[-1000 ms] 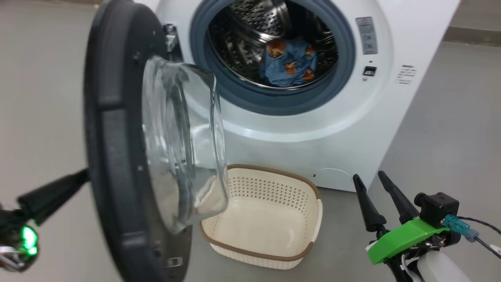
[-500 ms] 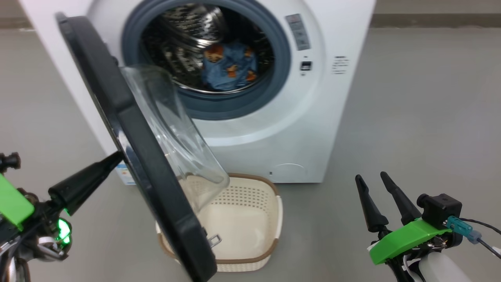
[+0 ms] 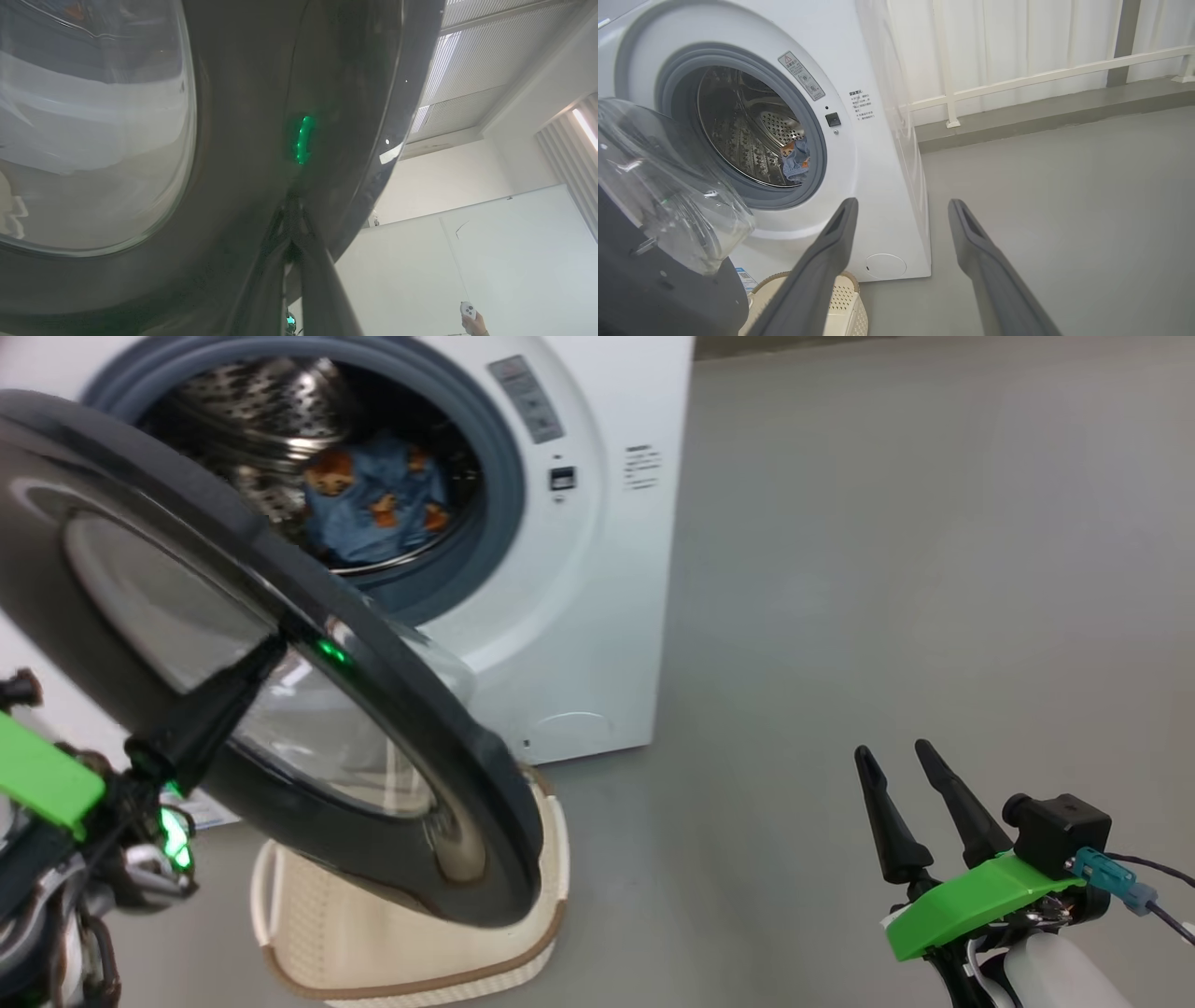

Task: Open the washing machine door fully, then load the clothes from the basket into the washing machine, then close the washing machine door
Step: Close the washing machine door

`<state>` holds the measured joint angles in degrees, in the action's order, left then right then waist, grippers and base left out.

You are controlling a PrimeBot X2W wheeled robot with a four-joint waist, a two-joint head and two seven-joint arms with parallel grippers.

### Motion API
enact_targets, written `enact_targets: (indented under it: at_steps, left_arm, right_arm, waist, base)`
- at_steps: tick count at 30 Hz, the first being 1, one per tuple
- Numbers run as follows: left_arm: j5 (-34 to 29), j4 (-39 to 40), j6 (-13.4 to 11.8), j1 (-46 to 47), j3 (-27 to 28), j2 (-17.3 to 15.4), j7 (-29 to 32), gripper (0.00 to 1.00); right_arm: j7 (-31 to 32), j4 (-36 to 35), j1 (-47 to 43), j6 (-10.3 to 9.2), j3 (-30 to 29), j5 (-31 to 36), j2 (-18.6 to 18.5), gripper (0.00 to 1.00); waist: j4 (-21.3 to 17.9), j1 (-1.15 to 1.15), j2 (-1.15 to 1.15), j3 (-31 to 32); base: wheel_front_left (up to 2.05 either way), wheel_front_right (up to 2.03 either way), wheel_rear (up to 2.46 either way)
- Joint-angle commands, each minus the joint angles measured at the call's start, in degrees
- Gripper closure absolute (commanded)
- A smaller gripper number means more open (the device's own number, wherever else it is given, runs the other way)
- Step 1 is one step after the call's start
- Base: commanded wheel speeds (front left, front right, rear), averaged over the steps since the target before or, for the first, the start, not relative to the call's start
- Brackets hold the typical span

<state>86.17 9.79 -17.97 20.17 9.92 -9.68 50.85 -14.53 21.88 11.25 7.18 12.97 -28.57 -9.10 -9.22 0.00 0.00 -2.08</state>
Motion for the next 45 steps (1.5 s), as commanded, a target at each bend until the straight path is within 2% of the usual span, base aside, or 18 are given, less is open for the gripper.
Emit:
enact_targets:
  at_steps: [1,6,13,26,28,29,30,32,33,37,42,45]
  left_arm:
    - [-0.80,0.70,-0.01,3.56,2.07,-0.82,-1.29,1.00]
    - [-2.05,-1.47,0.07,6.15,2.42,0.04,-4.03,1.00]
    - [-2.95,-3.90,1.28,8.27,2.15,0.01,-5.13,1.00]
    - [-4.77,-4.78,2.75,7.36,1.40,-0.83,-5.48,1.00]
    - [-5.69,-4.43,3.49,6.66,1.31,-1.31,-5.93,0.54]
    - [-6.13,-4.24,3.96,6.18,1.30,-1.51,-6.18,0.19]
    - [-6.63,-4.05,4.51,5.62,1.41,-1.66,-6.66,0.00]
    - [-8.50,-3.69,6.14,4.30,1.54,-2.41,-8.11,0.00]
    - [-8.50,-3.69,6.14,4.30,1.54,-2.41,-8.11,0.00]
    - [-14.28,-3.10,12.03,1.27,0.73,-4.05,-12.66,0.00]
    - [-22.02,-2.81,19.39,-2.38,-0.28,-4.59,-20.62,0.00]
    - [-26.73,-2.61,21.84,-4.95,-0.85,-3.61,-26.48,0.00]
  right_arm:
    - [-0.47,-1.60,1.82,0.31,0.96,0.56,-0.10,0.00]
    - [-0.47,-1.84,2.34,0.31,0.82,0.60,0.17,0.00]
    - [-0.47,-1.86,2.46,0.31,0.48,0.78,0.56,0.00]
    - [-0.47,-1.76,1.88,0.31,-0.31,1.15,0.73,0.00]
    - [-0.47,-1.76,1.91,0.31,-0.34,1.17,0.60,0.00]
    - [-0.47,-1.78,1.94,0.31,-0.34,1.18,0.55,0.00]
    - [-0.47,-1.78,1.97,0.31,-0.33,1.18,0.48,0.00]
    - [-0.47,-1.79,2.04,0.31,-0.30,1.16,0.38,0.00]
    - [-0.47,-1.79,2.04,0.31,-0.30,1.16,0.38,0.00]
    - [-0.47,-1.93,2.00,0.31,-0.40,1.06,0.14,0.00]
    - [-0.47,-2.04,2.03,0.31,-0.35,0.98,-0.35,0.00]
    - [-0.47,-2.10,2.10,0.31,-0.31,0.98,-0.66,0.00]
  waist:
    - [-3.40,0.00,0.00,-1.34]
    - [-5.40,0.00,0.00,-2.39]
    - [-5.98,0.00,0.00,-2.71]
    - [-1.81,0.00,0.00,-1.73]
    - [-1.12,0.00,0.00,-1.51]
    - [-0.85,0.00,0.00,-1.42]
    - [-0.59,0.00,0.00,-1.35]
    - [-0.22,0.00,0.00,-1.30]
    - [-0.22,0.00,0.00,-1.30]
    - [0.34,0.00,0.00,-1.31]
    - [0.50,0.00,0.00,-1.38]
    - [0.45,0.00,0.00,-1.31]
  base:
    - [0.00,0.00,0.00]
    - [0.00,0.00,0.00]
    - [0.00,0.00,0.00]
    - [0.00,0.00,0.00]
    - [0.00,0.00,0.00]
    - [0.00,0.00,0.00]
    - [0.00,0.00,0.00]
    - [0.00,0.00,0.00]
    - [0.00,0.00,0.00]
    - [0.00,0.00,0.00]
    - [0.00,0.00,0.00]
    - [0.00,0.00,0.00]
